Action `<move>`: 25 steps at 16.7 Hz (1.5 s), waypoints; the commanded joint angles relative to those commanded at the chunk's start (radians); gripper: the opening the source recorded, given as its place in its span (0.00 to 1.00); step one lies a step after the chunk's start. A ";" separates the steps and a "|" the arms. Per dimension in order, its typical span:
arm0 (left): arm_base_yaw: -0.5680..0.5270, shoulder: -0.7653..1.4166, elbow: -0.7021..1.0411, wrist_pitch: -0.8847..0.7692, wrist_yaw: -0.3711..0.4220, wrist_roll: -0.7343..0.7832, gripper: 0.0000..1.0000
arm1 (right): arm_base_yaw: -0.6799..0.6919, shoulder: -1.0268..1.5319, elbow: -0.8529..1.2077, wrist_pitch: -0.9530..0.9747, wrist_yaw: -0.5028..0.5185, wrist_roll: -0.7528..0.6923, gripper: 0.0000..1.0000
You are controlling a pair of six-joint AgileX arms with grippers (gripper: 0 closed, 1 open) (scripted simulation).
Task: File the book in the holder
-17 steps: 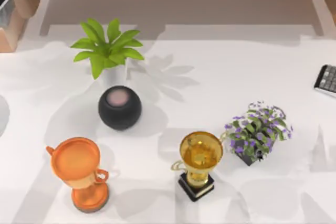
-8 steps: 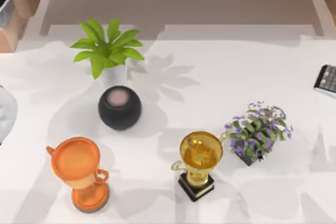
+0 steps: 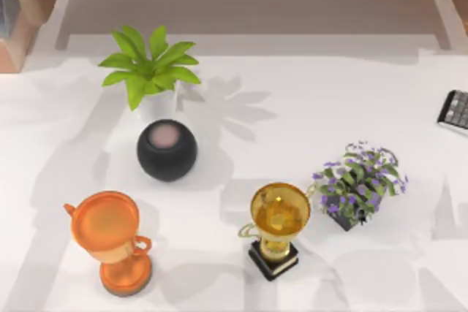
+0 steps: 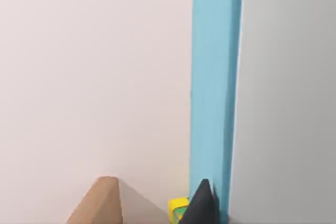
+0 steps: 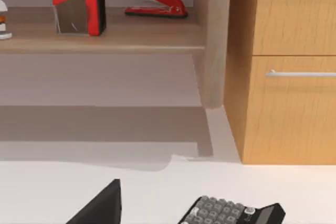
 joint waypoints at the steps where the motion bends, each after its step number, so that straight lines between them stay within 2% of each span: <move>1: 0.060 -0.026 -0.038 0.032 0.022 0.047 0.00 | 0.000 0.000 0.000 0.000 0.000 0.000 1.00; 5: 0.343 -0.102 -0.252 0.168 0.126 0.282 0.00 | 0.000 0.000 0.000 0.000 0.000 0.000 1.00; 10: 0.713 -0.135 -0.626 0.334 0.288 0.638 0.00 | 0.000 0.000 0.000 0.000 0.000 0.000 1.00; 15: 0.981 -0.136 -1.026 0.490 0.487 1.008 0.00 | 0.000 0.000 0.000 0.000 0.000 0.000 1.00; 19: 1.047 -0.150 -1.280 0.611 0.667 1.271 0.00 | 0.000 0.000 0.000 0.000 0.000 0.000 1.00; 23: 0.970 -0.172 -1.420 0.719 0.839 1.464 0.00 | 0.000 0.000 0.000 0.000 0.000 0.000 1.00; 25: 0.910 -0.167 -1.444 0.757 0.902 1.522 0.00 | 0.000 0.000 0.000 0.000 0.000 0.000 1.00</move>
